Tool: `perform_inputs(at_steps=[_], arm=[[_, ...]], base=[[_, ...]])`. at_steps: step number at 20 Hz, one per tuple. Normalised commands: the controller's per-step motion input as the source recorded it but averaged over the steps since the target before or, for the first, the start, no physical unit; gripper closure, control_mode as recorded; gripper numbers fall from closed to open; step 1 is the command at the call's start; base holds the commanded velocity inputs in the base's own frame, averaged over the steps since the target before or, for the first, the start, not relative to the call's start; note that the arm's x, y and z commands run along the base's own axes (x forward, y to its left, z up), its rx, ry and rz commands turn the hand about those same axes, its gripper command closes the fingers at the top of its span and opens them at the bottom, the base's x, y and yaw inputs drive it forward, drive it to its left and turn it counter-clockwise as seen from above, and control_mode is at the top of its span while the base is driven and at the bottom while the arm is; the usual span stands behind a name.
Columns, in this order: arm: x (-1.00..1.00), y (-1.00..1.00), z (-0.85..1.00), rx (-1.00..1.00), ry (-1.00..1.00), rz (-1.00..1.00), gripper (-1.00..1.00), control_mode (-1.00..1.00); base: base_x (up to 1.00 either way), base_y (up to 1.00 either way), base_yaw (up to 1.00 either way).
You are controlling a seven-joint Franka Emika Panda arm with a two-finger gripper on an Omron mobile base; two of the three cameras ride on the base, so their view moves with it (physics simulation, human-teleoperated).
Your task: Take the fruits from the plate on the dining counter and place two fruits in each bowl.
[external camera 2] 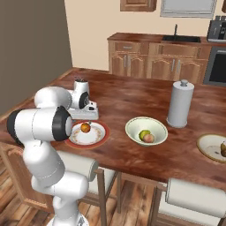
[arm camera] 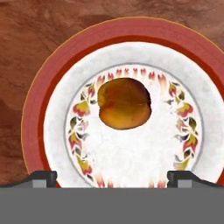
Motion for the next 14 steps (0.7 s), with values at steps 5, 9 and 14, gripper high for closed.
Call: perform_inputs(at_steps=[5, 9, 14], arm=[[0.3, 0.03, -0.16, 0.0, -0.01, 0.0, -1.0, -1.0], [0.48, 0.06, -0.06, 0.0, 0.0, 0.0, -1.0, -1.0], [0.11, 0.0, -0.05, 0.0, 0.07, 0.0, -1.0, -1.0]], base=[[0.0, 0.0, 0.0], [0.0, 0.0, 0.0], [0.0, 0.0, 0.0]])
